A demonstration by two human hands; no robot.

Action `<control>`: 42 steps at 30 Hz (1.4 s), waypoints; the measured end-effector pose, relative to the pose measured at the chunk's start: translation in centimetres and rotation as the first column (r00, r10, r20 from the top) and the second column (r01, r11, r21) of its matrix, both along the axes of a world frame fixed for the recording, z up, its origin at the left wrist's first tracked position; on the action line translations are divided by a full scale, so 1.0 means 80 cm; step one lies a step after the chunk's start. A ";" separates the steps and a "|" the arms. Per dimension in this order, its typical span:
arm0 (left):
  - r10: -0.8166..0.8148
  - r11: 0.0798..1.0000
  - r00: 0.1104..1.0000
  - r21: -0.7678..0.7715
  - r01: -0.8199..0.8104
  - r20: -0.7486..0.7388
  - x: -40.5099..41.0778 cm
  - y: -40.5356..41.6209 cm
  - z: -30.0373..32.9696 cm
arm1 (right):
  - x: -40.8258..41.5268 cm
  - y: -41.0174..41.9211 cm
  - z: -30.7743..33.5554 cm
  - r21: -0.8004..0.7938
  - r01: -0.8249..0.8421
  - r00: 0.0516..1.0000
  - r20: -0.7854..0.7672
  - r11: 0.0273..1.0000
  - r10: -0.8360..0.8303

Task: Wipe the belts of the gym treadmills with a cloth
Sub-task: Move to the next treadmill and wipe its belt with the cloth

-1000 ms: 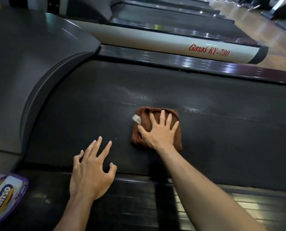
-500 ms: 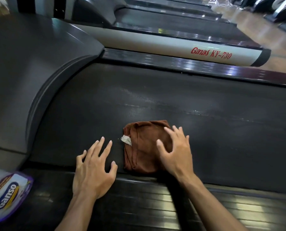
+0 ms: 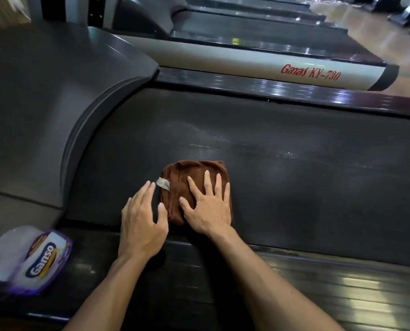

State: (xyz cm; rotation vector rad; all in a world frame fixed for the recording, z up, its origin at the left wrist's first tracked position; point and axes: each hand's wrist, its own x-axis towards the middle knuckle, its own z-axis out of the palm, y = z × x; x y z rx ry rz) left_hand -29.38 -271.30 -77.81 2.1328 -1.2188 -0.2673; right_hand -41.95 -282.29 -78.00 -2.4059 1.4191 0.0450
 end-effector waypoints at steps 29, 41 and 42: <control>-0.328 0.861 0.883 0.491 0.134 0.336 -0.014 -0.071 -0.016 | -0.089 -0.059 -0.039 -0.229 0.258 0.957 0.197 0.939 -0.215; -0.336 0.859 0.878 0.493 0.137 0.342 0.061 -0.137 -0.019 | -0.090 -0.060 -0.045 -0.249 0.271 0.955 0.194 0.930 -0.226; -0.296 0.870 0.890 0.482 0.102 0.346 0.074 -0.127 -0.020 | -0.090 -0.060 -0.045 -0.251 0.270 0.955 0.189 0.930 -0.226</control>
